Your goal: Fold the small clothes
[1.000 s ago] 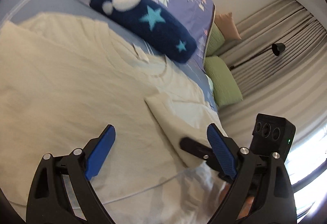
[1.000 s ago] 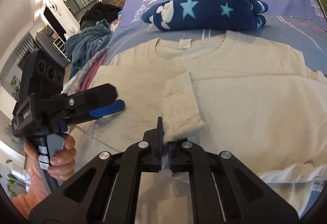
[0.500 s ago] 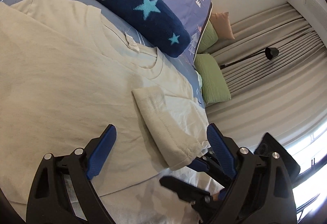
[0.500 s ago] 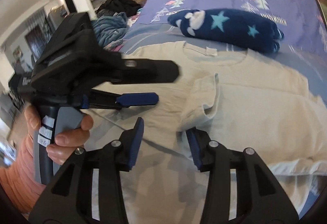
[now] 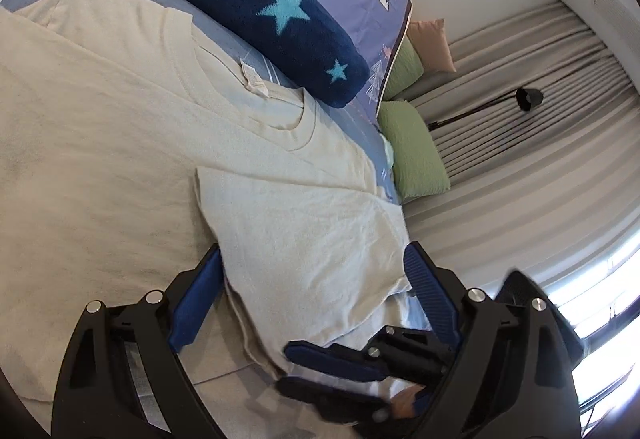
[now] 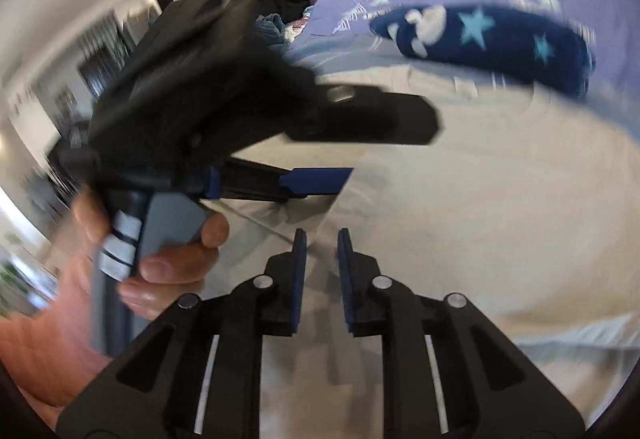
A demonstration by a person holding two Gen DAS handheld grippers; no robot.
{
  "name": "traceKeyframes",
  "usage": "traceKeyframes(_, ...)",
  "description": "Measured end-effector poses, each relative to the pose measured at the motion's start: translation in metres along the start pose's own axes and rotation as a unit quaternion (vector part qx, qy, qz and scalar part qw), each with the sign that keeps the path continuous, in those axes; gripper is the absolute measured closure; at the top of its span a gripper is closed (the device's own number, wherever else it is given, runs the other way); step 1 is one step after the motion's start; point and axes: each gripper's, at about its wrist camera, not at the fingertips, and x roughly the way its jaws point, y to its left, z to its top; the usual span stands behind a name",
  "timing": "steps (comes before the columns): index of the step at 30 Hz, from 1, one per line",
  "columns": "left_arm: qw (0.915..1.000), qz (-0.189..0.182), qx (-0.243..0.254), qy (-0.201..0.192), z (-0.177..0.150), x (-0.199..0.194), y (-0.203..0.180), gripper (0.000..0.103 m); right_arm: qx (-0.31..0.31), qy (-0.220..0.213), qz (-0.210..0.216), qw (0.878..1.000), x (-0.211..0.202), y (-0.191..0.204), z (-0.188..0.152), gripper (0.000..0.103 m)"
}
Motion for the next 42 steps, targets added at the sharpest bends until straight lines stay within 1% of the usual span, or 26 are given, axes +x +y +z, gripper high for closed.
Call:
traceKeyframes(2, 0.9998, 0.015, 0.011, 0.006, -0.001, 0.005, -0.003, 0.023, 0.01, -0.003, -0.022, 1.0, -0.004, -0.009, 0.0, 0.084)
traceKeyframes(3, 0.9995, 0.026, 0.017, 0.012, -0.002, 0.008, -0.005, 0.037, 0.015, -0.003, -0.025, 1.0, -0.007, -0.012, -0.002, 0.084)
traceKeyframes(4, 0.9983, 0.047, 0.028, 0.021, -0.003, 0.014, -0.006, 0.059, 0.024, -0.001, -0.024, 0.999, -0.01, -0.016, -0.003, 0.084)
traceKeyframes(5, 0.9969, 0.064, 0.037, 0.027, -0.003, 0.018, -0.007, 0.071, 0.034, -0.002, -0.024, 0.999, -0.015, -0.02, -0.004, 0.084)
traceKeyframes(6, 0.9951, 0.081, 0.046, 0.031, -0.004, 0.021, -0.007, 0.087, 0.038, -0.003, -0.025, 0.999, -0.019, -0.022, -0.006, 0.083)
traceKeyframes(7, 0.9939, 0.093, 0.05, 0.031, -0.005, 0.023, -0.007, 0.096, 0.041, -0.004, -0.028, 0.999, -0.024, -0.023, -0.01, 0.08)
traceKeyframes(10, 0.9918, 0.11, 0.061, 0.021, -0.006, 0.021, -0.012, 0.098, 0.05, -0.018, -0.044, 0.998, -0.046, -0.03, -0.02, 0.058)
traceKeyframes(13, 0.9891, 0.122, 0.082, 0.007, -0.006, 0.017, -0.019, 0.099, 0.061, -0.039, -0.08, 0.994, -0.077, -0.04, -0.028, 0.055)
traceKeyframes(15, 0.9867, 0.13, 0.098, -0.007, -0.007, 0.012, -0.026, 0.099, 0.066, -0.058, -0.132, 0.987, -0.103, -0.052, -0.032, 0.048)
traceKeyframes(17, 0.9859, 0.13, 0.102, -0.024, -0.005, 0.003, -0.032, 0.099, 0.083, -0.086, -0.196, 0.973, -0.134, -0.069, -0.038, 0.032)
traceKeyframes(18, 0.987, 0.124, 0.099, -0.029, -0.003, -0.001, -0.034, 0.1, 0.101, -0.097, -0.235, 0.962, -0.151, -0.082, -0.042, 0.027)
traceKeyframes(19, 0.9882, 0.115, 0.096, -0.033, -0.001, -0.007, -0.037, 0.1, 0.114, -0.101, -0.258, 0.954, -0.159, -0.091, -0.045, 0.022)
traceKeyframes(20, 0.9892, 0.105, 0.094, -0.038, 0.004, -0.017, -0.042, 0.1, 0.136, -0.103, -0.29, 0.942, -0.172, -0.104, -0.052, 0.022)
traceKeyframes(21, 0.9889, 0.099, 0.101, -0.048, 0.008, -0.029, -0.05, 0.1, 0.15, -0.099, -0.303, 0.936, -0.178, -0.114, -0.058, 0.022)
traceKeyframes(23, 0.9845, 0.1, 0.121, -0.078, 0.016, -0.054, -0.068, 0.1, 0.179, -0.086, -0.309, 0.93, -0.185, -0.135, -0.071, 0.021)
traceKeyframes(25, 0.9771, 0.116, 0.141, -0.109, 0.027, -0.081, -0.082, 0.1, 0.193, -0.056, -0.295, 0.934, -0.177, -0.148, -0.079, 0.02)
traceKeyframes(28, 0.9659, 0.151, 0.155, -0.142, 0.037, -0.109, -0.088, 0.1, 0.176, -0.028, -0.277, 0.944, -0.161, -0.15, -0.084, 0.02)
traceKeyframes(31, 0.9595, 0.185, 0.144, -0.156, 0.043, -0.125, -0.076, 0.1, 0.152, -0.001, -0.3, 0.942, -0.132, -0.151, -0.072, 0.02)
traceKeyframes(33, 0.9622, 0.187, 0.128, -0.151, 0.043, -0.129, -0.062, 0.101, 0.135, 0.011, -0.316, 0.939, -0.12, -0.152, -0.067, 0.02)
traceKeyframes(34, 0.9662, 0.186, 0.119, -0.134, 0.042, -0.125, -0.052, 0.101, 0.131, 0.012, -0.319, 0.938, -0.116, -0.154, -0.064, 0.02)
traceKeyframes(36, 0.9665, 0.204, 0.114, -0.105, 0.035, -0.112, -0.037, 0.098, 0.127, 0.005, -0.32, 0.939, -0.121, -0.151, -0.068, 0.02)
traceKeyframes(37, 0.9642, 0.223, 0.115, -0.087, 0.028, -0.101, -0.028, 0.079, 0.127, 0.003, -0.319, 0.939, -0.121, -0.151, -0.067, 0.02)
traceKeyframes(38, 0.9637, 0.231, 0.111, -0.075, 0.024, -0.094, -0.021, 0.066, 0.128, 0.0, -0.317, 0.94, -0.125, -0.15, -0.069, 0.02)
traceKeyframes(39, 0.9661, 0.23, 0.099, -0.062, 0.019, -0.084, -0.012, 0.052, 0.13, -0.001, -0.316, 0.94, -0.125, -0.151, -0.07, 0.02)
traceKeyframes(40, 0.9712, 0.217, 0.087, -0.045, 0.015, -0.073, -0.004, 0.052, 0.133, -0.001, -0.314, 0.94, -0.126, -0.152, -0.071, 0.019)
traceKeyframes(42, 0.9773, 0.194, 0.084, -0.012, 0.009, -0.056, 0.003, 0.05, 0.147, -0.002, -0.308, 0.94, -0.128, -0.156, -0.075, 0.019)
